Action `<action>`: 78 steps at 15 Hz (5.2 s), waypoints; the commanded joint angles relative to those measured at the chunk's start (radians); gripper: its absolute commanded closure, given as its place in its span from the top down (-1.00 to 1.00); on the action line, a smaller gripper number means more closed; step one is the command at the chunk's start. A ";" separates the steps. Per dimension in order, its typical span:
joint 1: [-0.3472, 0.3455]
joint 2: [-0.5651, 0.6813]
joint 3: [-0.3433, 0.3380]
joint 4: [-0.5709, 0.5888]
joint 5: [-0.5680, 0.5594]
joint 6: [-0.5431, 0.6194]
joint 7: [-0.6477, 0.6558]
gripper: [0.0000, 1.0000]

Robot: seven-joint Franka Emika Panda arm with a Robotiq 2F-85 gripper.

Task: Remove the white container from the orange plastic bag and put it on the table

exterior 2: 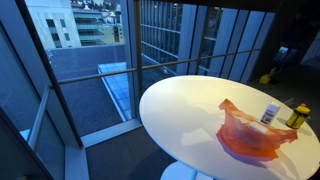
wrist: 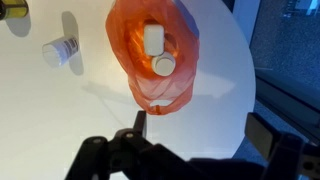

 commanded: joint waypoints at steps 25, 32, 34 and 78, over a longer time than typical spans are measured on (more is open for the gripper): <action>-0.024 0.393 0.039 -0.035 -0.167 0.248 0.030 1.00; -0.013 0.447 0.050 -0.058 -0.208 0.372 0.025 1.00; -0.013 0.465 0.048 -0.048 -0.210 0.359 0.023 1.00; -0.074 0.324 -0.013 0.028 -0.133 0.302 -0.061 -0.61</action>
